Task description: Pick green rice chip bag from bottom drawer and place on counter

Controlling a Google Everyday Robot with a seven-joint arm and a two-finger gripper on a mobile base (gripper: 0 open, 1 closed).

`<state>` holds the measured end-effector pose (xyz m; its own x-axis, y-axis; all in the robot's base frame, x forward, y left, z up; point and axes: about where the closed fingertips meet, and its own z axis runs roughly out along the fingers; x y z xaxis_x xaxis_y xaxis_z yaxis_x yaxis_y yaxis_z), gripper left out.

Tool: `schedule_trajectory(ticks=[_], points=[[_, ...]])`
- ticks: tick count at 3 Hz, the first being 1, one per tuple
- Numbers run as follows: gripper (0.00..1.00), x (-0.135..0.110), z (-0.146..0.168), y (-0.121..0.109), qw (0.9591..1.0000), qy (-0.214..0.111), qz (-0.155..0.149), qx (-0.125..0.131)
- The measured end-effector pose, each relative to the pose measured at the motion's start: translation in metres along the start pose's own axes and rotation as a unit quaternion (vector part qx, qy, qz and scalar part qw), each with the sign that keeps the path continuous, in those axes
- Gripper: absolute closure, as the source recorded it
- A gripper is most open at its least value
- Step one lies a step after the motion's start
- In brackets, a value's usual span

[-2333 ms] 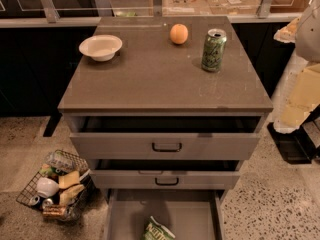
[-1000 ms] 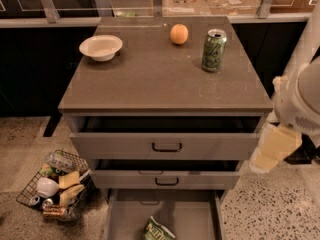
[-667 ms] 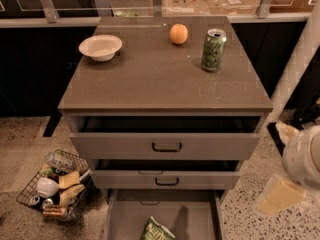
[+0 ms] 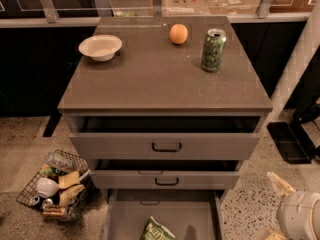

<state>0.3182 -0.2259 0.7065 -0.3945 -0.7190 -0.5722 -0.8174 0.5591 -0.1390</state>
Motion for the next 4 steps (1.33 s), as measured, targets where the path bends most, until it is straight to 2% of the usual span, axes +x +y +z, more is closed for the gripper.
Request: schedule_trajectory(ticks=[1,3,4], points=[[0.00,-0.020,0.001,0.009,0.9993,-0.037,-0.009,-0.001],[0.00,-0.023,0.011,0.008,0.9996,-0.026,-0.008,0.010],[0.00,-0.021,0.055,0.028,0.9997,-0.001,-0.024,0.001]])
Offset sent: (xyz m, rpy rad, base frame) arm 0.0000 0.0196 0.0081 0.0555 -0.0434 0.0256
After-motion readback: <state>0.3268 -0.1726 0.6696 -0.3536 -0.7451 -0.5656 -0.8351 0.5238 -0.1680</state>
